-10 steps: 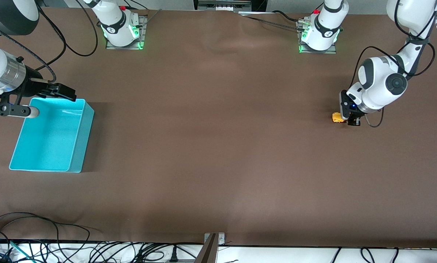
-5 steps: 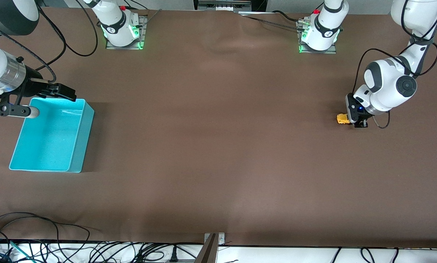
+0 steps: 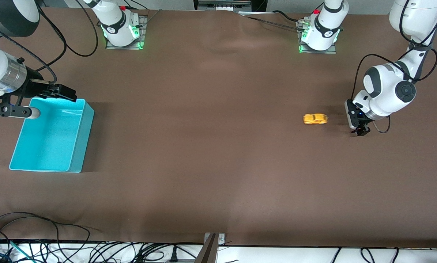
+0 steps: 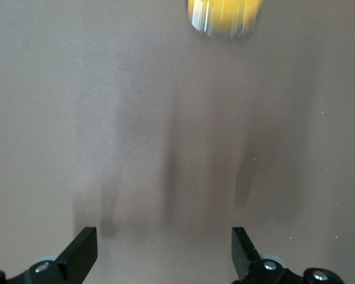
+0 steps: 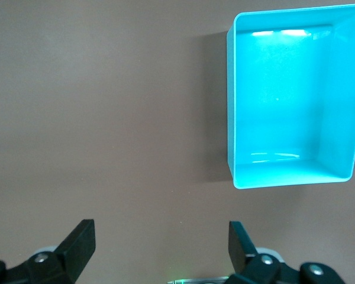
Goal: Wind up and store yellow beetle car
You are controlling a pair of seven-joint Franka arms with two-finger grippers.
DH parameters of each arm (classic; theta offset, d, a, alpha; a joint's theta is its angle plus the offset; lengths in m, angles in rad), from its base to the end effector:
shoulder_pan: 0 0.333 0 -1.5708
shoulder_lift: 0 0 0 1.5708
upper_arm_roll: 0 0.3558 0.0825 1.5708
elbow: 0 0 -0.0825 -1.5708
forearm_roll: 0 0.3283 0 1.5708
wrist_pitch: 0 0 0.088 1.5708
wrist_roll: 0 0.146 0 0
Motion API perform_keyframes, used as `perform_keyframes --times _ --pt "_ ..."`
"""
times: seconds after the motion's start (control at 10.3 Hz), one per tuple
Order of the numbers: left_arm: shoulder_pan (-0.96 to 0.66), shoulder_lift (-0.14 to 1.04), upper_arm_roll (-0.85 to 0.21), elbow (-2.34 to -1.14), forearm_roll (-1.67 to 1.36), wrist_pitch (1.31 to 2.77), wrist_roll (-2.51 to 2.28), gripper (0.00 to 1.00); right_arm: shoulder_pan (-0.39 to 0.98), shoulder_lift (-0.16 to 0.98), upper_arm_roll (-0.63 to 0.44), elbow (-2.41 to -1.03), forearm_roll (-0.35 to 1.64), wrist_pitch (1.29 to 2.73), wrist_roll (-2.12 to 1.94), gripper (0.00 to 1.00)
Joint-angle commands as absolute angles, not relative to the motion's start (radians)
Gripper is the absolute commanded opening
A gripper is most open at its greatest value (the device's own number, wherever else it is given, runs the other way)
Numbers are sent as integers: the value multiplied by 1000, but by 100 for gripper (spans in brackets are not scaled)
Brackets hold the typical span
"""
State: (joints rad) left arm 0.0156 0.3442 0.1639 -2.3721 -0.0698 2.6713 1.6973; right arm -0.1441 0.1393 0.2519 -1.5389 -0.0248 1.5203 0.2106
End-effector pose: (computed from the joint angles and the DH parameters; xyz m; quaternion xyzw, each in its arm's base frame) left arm 0.4819 0.0895 0.2275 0.7439 -0.6679 -0.0215 0.0083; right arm 0.5276 0.0440 0.5648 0.9958 -0.0507 -0.0765 0.0073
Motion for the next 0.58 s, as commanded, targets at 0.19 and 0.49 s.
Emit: perform_keyframes --times 0.19,0.49 --pt "-3 281 164 -2370 -98 2652 1697 100 -153 147 259 -1523 -23 1519 179 100" --pt "-2 125 164 -2384 -95 2614 1698 100 -153 147 259 -1523 -23 1519 179 100"
